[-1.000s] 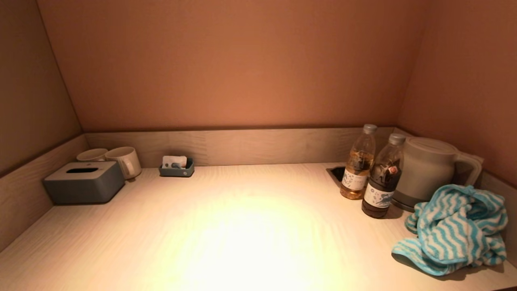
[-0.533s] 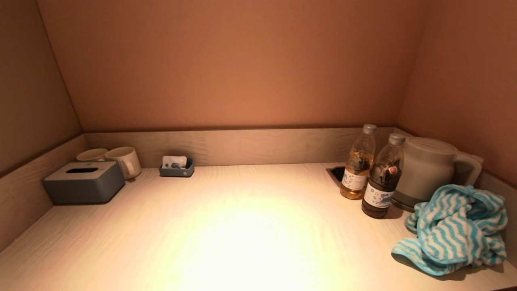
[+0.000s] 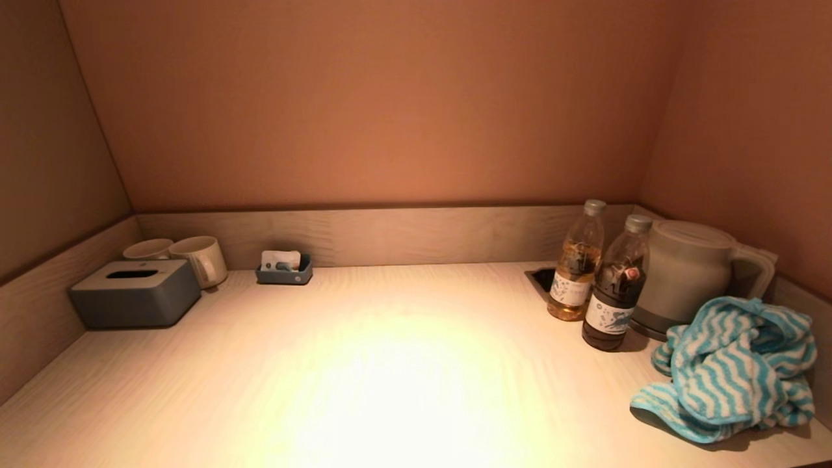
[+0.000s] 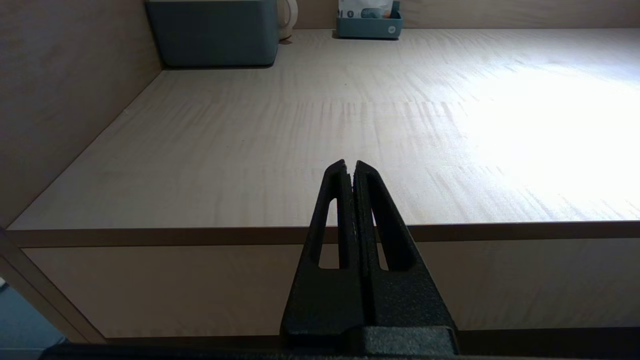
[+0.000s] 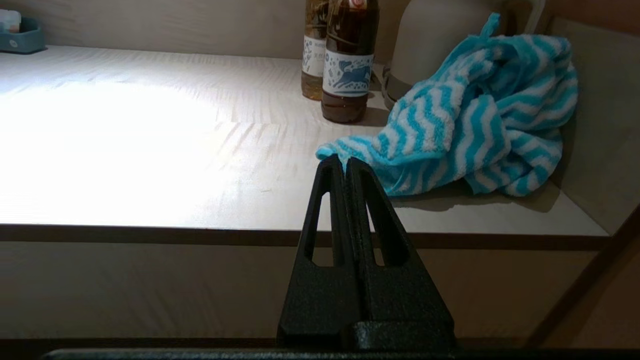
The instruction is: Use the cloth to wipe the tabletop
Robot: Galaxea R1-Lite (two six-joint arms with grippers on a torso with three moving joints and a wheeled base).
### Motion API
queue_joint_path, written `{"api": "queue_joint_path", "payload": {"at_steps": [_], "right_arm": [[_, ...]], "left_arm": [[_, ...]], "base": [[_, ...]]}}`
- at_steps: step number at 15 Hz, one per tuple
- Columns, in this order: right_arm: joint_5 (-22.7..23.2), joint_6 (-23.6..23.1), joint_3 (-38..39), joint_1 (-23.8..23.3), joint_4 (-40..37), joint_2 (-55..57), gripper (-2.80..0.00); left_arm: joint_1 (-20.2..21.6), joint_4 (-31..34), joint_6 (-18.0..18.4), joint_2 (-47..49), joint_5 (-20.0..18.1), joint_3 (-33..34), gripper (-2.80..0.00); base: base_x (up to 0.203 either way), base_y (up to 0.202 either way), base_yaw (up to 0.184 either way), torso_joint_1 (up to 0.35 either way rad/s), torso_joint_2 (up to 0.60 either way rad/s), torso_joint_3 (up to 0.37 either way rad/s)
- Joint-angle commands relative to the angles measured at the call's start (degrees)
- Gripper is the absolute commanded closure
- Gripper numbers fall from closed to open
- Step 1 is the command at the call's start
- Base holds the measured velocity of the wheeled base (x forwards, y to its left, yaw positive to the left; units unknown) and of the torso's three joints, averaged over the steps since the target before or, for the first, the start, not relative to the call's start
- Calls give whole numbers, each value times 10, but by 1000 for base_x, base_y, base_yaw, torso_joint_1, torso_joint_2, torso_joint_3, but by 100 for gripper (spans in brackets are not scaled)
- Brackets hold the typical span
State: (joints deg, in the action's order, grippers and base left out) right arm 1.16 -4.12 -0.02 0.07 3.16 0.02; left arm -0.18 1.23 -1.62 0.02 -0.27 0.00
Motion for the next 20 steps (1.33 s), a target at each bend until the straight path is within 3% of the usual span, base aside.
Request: {"api": "queue_joint_path", "payload": {"at_steps": [1, 20], "right_arm": [[-2, 15, 0, 0, -35, 0, 0], [-4, 23, 0, 0, -34, 0, 0]], "left_arm": [[0, 0, 0, 0, 0, 0, 0], [0, 0, 0, 0, 0, 0, 0]], "base": [[0, 0, 0, 0, 0, 0], [0, 0, 0, 0, 0, 0]]}}
